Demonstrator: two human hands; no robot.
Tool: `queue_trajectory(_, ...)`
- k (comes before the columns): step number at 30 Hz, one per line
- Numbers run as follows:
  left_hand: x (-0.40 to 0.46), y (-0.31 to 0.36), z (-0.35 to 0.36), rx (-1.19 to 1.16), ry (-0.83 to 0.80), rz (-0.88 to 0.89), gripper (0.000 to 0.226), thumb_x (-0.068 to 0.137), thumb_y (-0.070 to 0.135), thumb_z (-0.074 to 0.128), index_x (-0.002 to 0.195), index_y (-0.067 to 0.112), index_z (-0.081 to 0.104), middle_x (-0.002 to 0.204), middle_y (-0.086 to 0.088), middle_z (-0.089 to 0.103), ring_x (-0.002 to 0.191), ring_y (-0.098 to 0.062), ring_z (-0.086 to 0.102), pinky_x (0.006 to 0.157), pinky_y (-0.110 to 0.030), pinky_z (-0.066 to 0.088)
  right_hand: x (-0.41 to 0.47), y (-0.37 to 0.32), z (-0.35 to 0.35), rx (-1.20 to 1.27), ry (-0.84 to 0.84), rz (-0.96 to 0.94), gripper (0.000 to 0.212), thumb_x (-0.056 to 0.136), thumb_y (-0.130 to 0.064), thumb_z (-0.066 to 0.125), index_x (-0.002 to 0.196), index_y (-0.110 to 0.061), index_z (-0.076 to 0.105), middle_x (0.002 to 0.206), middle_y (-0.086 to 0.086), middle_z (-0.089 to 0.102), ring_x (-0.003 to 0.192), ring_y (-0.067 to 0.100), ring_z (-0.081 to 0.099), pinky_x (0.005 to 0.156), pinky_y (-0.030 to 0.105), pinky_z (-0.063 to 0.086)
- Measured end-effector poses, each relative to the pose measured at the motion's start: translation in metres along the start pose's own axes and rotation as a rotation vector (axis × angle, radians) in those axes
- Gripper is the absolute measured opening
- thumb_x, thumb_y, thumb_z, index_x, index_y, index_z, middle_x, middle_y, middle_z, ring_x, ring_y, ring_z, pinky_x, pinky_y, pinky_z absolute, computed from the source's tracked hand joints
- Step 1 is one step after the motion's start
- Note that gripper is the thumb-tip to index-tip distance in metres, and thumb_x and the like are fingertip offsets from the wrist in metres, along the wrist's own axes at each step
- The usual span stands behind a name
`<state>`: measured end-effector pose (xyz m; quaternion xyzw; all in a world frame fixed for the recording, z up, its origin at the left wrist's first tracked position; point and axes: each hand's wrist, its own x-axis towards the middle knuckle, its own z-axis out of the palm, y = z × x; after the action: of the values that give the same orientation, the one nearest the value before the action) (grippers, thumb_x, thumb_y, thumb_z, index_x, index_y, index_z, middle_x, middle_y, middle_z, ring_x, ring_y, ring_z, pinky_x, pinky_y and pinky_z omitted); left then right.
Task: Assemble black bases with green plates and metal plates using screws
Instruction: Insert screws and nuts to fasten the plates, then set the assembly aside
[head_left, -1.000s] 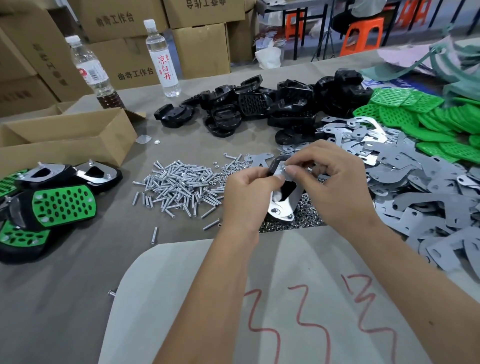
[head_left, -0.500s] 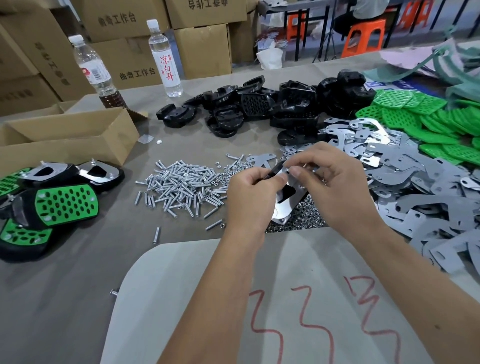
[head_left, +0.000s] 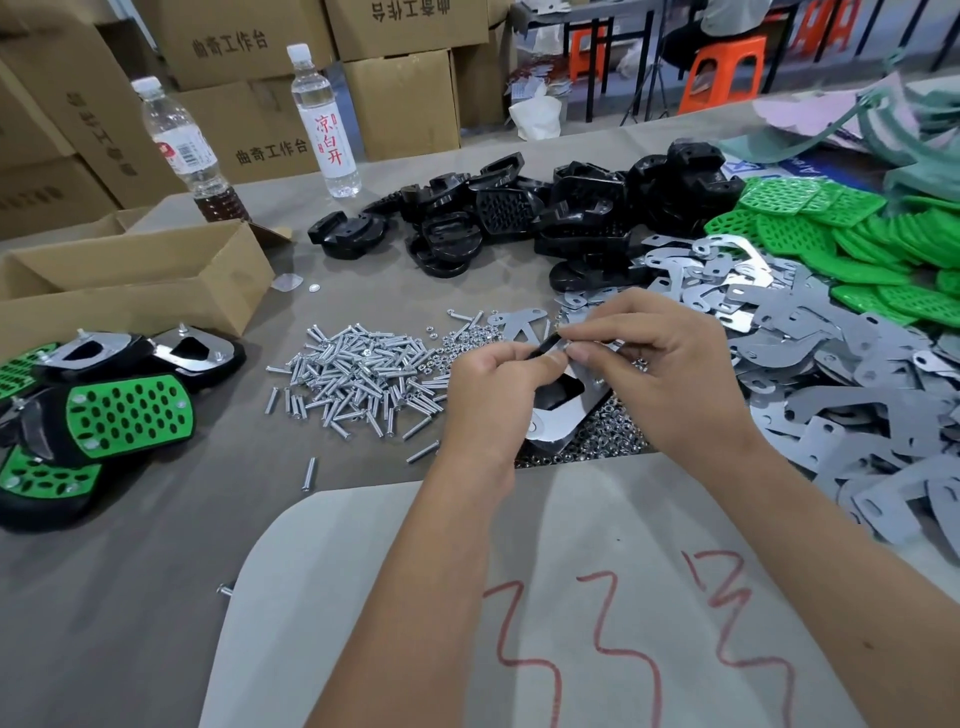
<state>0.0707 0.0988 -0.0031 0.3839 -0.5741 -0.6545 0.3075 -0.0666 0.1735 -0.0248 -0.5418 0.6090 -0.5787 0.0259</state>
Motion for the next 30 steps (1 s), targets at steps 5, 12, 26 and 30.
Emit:
queue_trajectory(5,0.002,0.003,-0.011,0.080,-0.075,-0.013,0.019,0.087,0.014,0.074,0.069,0.017,0.072,0.067,-0.003,0.063,0.066,-0.019,0.055,0.066,-0.031,0.041,0.002,0.000,-0.007,0.069,-0.110,0.023,0.021,0.084,-0.001,0.082,0.096,-0.018,0.083,0.091,0.000,0.071,0.082,0.024,0.069,0.067,0.051,0.055)
queue_trajectory(12,0.006,0.002,-0.015,0.104,-0.064,-0.031,0.014,0.076,0.022,0.074,0.070,0.010,0.076,0.078,-0.007,0.070,0.078,-0.023,0.063,0.079,-0.036,0.048,0.004,0.000,-0.011,-0.083,-0.205,-0.029,0.023,0.087,0.003,0.078,0.099,-0.016,0.084,0.089,-0.004,0.069,0.087,0.016,0.066,0.073,0.036,0.054)
queue_trajectory(26,0.006,-0.001,-0.013,0.145,-0.111,-0.018,0.036,0.077,0.035,0.069,0.078,0.000,0.072,0.075,-0.008,0.060,0.073,-0.020,0.052,0.073,-0.035,0.036,0.004,0.010,-0.006,0.257,-0.111,0.154,0.020,0.082,-0.002,0.084,0.087,-0.022,0.083,0.087,0.002,0.071,0.079,0.033,0.069,0.065,0.056,0.057)
queue_trajectory(30,0.008,-0.002,-0.015,0.117,-0.100,-0.027,0.020,0.093,0.022,0.073,0.086,0.004,0.078,0.079,-0.007,0.071,0.075,-0.020,0.061,0.077,-0.034,0.044,0.003,0.013,-0.005,0.246,-0.095,0.163,0.012,0.081,-0.009,0.086,0.086,-0.019,0.083,0.084,0.003,0.070,0.077,0.032,0.068,0.063,0.054,0.057)
